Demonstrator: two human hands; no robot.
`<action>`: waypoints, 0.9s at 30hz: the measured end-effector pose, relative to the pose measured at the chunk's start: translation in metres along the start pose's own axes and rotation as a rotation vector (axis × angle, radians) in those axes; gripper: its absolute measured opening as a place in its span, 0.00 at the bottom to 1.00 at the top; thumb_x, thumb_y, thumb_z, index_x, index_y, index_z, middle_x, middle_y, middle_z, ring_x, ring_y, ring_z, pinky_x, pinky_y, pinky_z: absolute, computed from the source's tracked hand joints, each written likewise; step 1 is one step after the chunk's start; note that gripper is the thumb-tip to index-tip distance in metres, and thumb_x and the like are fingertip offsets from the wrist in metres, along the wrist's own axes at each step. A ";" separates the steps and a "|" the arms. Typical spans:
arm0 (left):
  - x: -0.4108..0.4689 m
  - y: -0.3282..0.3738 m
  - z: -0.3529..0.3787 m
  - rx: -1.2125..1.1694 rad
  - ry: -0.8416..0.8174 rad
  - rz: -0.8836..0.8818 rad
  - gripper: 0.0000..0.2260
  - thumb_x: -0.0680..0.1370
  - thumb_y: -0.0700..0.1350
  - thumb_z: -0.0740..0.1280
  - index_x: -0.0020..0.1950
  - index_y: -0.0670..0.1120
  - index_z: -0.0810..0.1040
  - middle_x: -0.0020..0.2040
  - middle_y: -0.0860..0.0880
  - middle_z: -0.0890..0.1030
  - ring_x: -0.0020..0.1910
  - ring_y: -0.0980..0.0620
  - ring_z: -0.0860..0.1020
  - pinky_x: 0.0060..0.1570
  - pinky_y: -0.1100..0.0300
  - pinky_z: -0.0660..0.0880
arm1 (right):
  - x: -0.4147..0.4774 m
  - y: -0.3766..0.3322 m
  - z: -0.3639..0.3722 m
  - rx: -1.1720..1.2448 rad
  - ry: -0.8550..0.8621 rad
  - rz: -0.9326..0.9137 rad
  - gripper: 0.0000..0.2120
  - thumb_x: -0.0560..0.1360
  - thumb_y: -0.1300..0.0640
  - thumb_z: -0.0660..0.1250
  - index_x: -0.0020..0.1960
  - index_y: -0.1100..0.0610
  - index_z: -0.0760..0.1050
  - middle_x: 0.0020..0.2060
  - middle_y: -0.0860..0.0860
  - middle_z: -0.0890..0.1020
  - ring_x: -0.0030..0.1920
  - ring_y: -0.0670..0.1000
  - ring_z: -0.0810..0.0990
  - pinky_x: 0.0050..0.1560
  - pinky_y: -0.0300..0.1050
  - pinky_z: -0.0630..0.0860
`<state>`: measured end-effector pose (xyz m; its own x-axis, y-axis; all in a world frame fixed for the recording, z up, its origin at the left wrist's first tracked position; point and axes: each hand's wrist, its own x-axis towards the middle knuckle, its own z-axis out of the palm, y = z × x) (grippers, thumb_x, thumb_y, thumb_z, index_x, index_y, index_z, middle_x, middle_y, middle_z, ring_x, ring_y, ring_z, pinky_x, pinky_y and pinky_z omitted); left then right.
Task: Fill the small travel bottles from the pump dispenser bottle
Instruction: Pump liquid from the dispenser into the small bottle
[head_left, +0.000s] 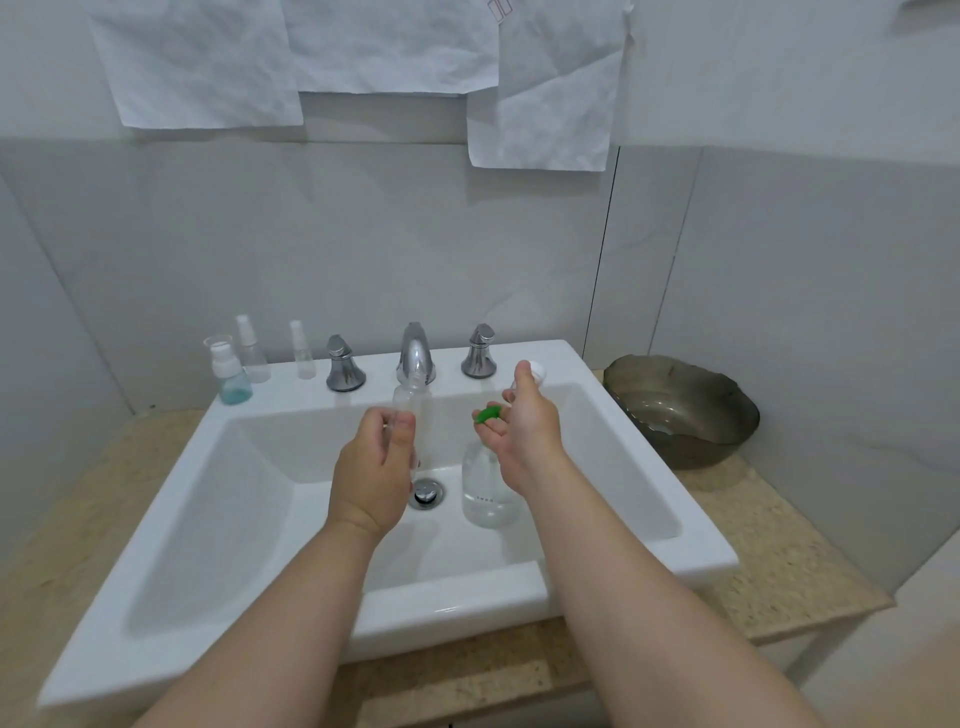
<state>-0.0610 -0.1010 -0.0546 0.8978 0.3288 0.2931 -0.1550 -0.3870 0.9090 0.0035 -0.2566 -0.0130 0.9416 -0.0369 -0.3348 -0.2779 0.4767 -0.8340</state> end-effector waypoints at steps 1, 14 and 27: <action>0.000 0.000 0.000 0.000 -0.005 -0.001 0.21 0.75 0.68 0.55 0.48 0.53 0.73 0.33 0.51 0.81 0.30 0.50 0.77 0.43 0.41 0.80 | 0.000 -0.001 0.001 -0.017 -0.012 0.016 0.22 0.81 0.36 0.62 0.49 0.56 0.73 0.60 0.58 0.77 0.56 0.59 0.84 0.61 0.52 0.81; 0.004 -0.007 0.008 0.135 -0.178 -0.029 0.12 0.86 0.57 0.59 0.48 0.52 0.72 0.37 0.48 0.83 0.32 0.49 0.78 0.44 0.49 0.76 | 0.007 -0.024 -0.027 -0.384 0.230 -0.118 0.20 0.80 0.47 0.65 0.58 0.64 0.78 0.56 0.53 0.81 0.47 0.52 0.78 0.54 0.51 0.75; 0.017 -0.013 0.017 0.149 -0.202 -0.074 0.15 0.85 0.60 0.58 0.49 0.50 0.73 0.38 0.48 0.83 0.33 0.52 0.78 0.43 0.49 0.76 | 0.080 -0.034 -0.023 -0.620 0.314 -0.398 0.15 0.72 0.53 0.72 0.58 0.51 0.77 0.49 0.47 0.83 0.49 0.53 0.80 0.51 0.49 0.79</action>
<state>-0.0367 -0.1050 -0.0665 0.9707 0.1883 0.1491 -0.0372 -0.4957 0.8677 0.0842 -0.2958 -0.0218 0.9203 -0.3911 0.0084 -0.0742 -0.1957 -0.9779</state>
